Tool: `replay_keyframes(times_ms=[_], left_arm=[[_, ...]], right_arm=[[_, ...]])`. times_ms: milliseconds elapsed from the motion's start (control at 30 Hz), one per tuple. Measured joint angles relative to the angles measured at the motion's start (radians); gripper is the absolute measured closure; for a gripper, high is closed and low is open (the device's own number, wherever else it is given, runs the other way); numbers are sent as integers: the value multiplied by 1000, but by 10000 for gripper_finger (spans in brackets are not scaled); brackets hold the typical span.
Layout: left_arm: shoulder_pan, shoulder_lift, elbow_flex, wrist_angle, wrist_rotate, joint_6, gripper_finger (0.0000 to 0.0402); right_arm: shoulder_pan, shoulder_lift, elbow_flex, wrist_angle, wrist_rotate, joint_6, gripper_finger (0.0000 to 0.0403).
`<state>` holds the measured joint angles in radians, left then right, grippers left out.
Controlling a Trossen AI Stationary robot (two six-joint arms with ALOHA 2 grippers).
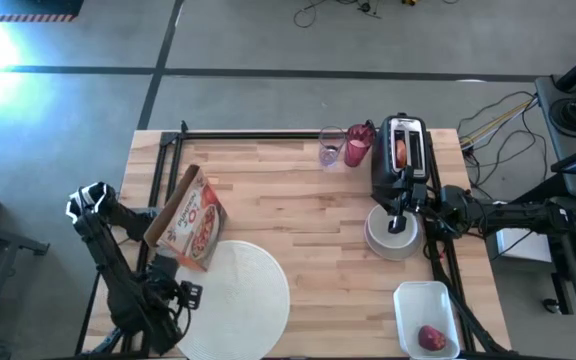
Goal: Arrange a breakfast setting
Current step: Move the orange cereal box to the top left of the table
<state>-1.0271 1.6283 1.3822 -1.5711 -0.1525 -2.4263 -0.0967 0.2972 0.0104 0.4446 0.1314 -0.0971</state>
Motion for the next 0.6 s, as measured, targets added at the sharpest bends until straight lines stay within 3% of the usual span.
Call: replay_keyframes(times_ms=[133, 267, 600], left_arm=[[0, 0, -32, 0, -91, 10, 149], [0, 0, -80, 0, -112, 8, 130], [0, 3, -171, 0, -172, -12, 47]], right_arm=[[0, 0, 0, 0, 0, 0, 284], [0, 0, 0, 0, 0, 0, 284], [0, 0, 0, 0, 0, 0, 284]])
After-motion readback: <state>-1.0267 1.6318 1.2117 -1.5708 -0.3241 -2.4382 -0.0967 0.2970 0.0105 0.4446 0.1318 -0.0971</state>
